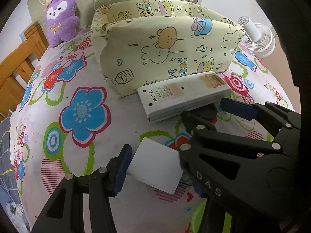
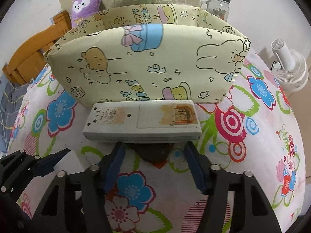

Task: Organize rigid objects
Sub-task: 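Move the right tool to the black car key while the left tool holds the sponge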

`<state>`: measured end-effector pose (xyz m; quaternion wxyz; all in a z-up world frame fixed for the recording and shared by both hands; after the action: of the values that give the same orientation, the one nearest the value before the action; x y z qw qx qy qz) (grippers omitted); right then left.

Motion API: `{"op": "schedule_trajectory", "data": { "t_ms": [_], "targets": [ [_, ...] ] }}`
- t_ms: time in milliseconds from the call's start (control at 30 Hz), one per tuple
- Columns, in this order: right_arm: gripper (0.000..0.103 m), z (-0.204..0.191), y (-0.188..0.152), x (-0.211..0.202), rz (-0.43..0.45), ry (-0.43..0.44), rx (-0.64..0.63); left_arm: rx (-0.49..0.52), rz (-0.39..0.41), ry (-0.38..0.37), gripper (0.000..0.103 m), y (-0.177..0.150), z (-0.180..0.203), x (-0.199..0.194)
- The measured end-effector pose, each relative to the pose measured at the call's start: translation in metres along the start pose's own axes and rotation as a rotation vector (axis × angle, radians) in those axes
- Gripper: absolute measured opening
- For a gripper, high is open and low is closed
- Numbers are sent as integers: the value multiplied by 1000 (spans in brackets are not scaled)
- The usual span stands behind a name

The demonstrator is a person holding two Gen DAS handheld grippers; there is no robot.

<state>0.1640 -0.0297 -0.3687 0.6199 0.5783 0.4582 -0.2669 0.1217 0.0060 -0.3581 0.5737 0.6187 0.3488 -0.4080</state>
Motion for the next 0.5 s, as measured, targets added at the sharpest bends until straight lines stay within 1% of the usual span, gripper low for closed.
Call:
{"op": "schedule_trajectory", "data": {
  "t_ms": [67, 133, 167, 500],
  "targets": [
    [57, 2, -1, -1, 3, -9, 0, 2, 0, 0, 58, 0, -2, 0],
    [43, -2, -1, -2, 7, -12, -2, 5, -1, -1, 58, -1, -1, -1],
    [41, -2, -1, -2, 10, -9, -5, 7, 0, -1, 58, -1, -1, -1],
    [40, 3, -11, -11, 4, -12, 11, 16, -6, -2, 58, -4, 1, -3]
  ]
}}
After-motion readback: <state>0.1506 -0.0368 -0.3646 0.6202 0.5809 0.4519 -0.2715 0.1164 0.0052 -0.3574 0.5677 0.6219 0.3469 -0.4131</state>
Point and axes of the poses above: each gripper's, at about its wrist camera, not at the fingertips, and x roughly the way its jaws point, z to its right, y to its top, the point moved 10 cm from there along x, roughly the way its jaws point, and after that the axes turned 4 degrees about y, right-handed, at the moved point
